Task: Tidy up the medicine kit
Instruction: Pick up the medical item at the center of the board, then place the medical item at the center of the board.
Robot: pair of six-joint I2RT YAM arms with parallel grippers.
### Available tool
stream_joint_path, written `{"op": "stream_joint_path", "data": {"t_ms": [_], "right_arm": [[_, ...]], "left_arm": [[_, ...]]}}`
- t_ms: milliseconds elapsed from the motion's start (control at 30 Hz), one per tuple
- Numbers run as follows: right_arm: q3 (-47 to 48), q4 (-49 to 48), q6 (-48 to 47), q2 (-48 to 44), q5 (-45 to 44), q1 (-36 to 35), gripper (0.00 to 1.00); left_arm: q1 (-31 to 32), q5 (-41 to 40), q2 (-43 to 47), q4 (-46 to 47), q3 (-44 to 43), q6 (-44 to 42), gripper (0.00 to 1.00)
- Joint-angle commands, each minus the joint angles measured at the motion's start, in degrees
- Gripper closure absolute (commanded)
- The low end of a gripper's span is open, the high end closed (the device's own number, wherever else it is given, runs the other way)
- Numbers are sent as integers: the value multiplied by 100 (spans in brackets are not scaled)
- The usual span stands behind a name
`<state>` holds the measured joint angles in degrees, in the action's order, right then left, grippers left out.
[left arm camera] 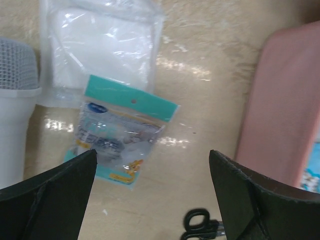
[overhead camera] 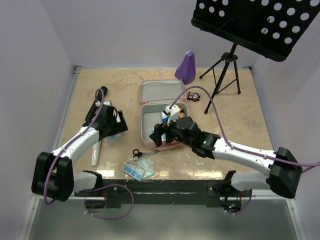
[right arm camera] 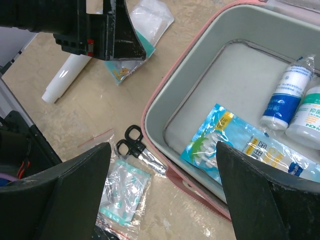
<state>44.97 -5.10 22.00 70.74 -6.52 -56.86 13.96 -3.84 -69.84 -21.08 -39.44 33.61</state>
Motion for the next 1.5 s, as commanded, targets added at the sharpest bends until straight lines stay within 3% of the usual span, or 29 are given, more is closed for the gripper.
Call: {"op": "stream_joint_path", "data": {"t_ms": [0,167,500,633,733,833,967,1467], "right_arm": [[152,35,-187,-297,-182,26,10],[170,53,-205,-280,-200,26,11],[179,141,-178,-210,-367,26,12],[161,159,-170,-227,-429,26,12],[152,176,-170,-245,-446,26,13],[152,185,-178,-262,-490,26,13],[152,185,-170,-262,-490,17,13],[354,247,23,-87,-824,26,14]], "left_arm": [[2,-741,-450,-238,-239,-91,2],[46,-741,-872,-300,-380,-179,2],[511,-1497,-1699,-713,-837,-38,5],[582,-1515,-1857,-748,-890,-38,12],[582,-1427,-1866,-740,-907,-73,24],[582,-1374,-1674,-696,-864,-82,35],[582,-1287,-1235,-696,-828,-100,42],[582,-583,506,-643,-1320,23,43]]}}
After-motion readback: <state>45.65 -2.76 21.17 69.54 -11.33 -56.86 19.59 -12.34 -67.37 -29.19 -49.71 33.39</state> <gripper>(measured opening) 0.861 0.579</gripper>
